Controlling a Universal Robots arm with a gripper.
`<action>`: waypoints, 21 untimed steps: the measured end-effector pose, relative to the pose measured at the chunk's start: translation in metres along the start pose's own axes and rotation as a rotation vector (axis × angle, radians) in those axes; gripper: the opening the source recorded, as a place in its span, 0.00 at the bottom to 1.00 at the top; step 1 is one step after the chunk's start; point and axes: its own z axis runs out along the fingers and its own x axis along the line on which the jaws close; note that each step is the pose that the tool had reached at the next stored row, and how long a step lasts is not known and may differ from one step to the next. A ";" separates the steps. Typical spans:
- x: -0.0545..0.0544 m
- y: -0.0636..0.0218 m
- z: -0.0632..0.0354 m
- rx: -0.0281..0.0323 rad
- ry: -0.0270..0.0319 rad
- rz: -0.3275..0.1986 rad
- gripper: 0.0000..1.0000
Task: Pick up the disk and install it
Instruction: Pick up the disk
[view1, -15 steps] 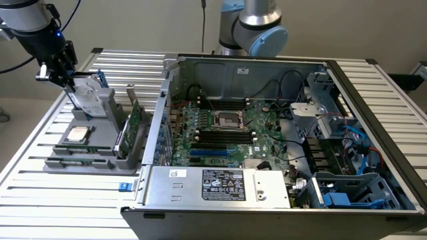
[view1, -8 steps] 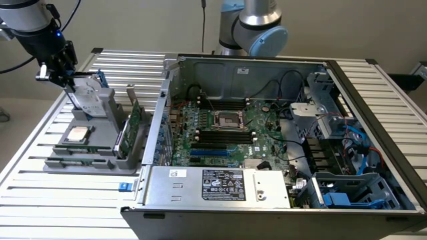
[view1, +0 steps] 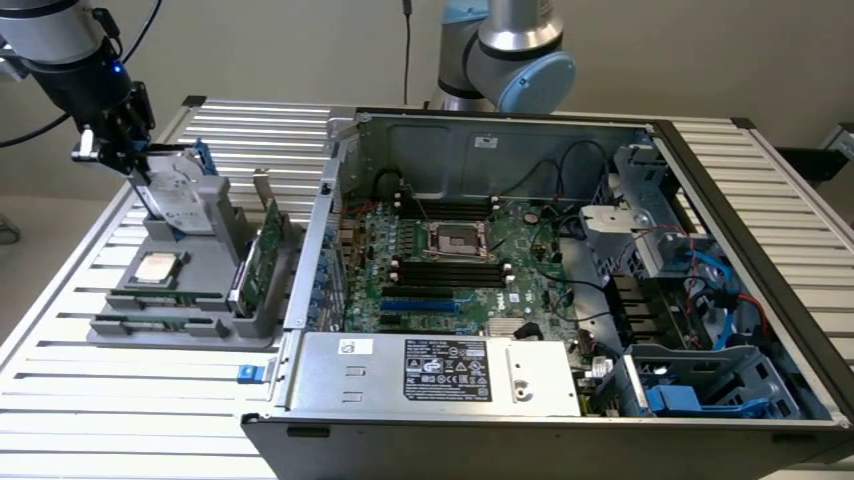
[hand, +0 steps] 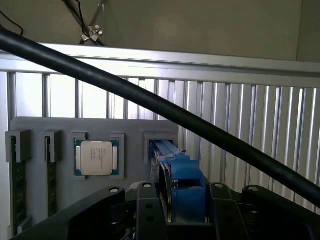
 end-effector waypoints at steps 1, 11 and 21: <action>0.000 0.0000 0.0000 0.0000 0.0000 0.000 0.35; 0.005 0.0001 -0.0006 0.0002 -0.0004 0.000 0.35; 0.014 0.0004 -0.0020 -0.0001 -0.0003 0.000 0.35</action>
